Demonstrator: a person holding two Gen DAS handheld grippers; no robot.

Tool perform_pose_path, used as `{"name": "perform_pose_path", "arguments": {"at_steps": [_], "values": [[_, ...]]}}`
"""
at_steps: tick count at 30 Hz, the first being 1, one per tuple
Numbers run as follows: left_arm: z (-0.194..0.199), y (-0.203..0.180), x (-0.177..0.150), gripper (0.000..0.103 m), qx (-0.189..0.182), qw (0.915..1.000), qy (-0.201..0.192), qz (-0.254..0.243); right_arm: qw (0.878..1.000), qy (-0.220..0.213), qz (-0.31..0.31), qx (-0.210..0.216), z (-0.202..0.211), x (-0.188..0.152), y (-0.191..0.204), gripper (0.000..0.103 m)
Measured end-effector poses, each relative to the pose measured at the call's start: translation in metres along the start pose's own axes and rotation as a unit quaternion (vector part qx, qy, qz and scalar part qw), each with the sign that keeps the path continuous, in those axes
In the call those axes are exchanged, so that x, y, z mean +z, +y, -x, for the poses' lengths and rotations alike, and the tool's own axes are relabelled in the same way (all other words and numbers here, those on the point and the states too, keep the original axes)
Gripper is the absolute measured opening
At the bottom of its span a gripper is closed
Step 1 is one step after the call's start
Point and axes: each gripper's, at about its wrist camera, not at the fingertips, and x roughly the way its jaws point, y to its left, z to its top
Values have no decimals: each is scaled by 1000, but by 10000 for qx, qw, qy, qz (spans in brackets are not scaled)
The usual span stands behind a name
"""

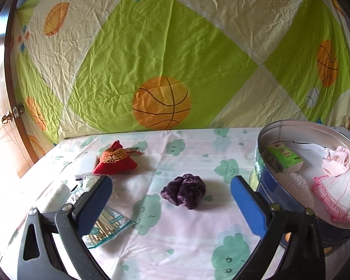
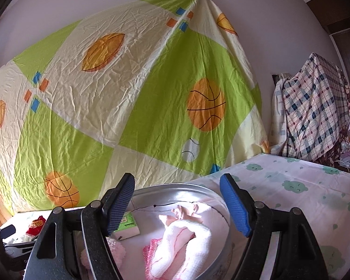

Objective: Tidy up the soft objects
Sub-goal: 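Withdraw both tools from the tin toward the remaining table items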

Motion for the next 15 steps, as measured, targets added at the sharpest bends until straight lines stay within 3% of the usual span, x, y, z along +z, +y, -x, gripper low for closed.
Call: {"name": "perform_pose_path", "arguments": {"at_steps": [15], "values": [[-20,66,-4,103,238,9989,294,277,9957,419,383,728,4,-26,87,77]]}}
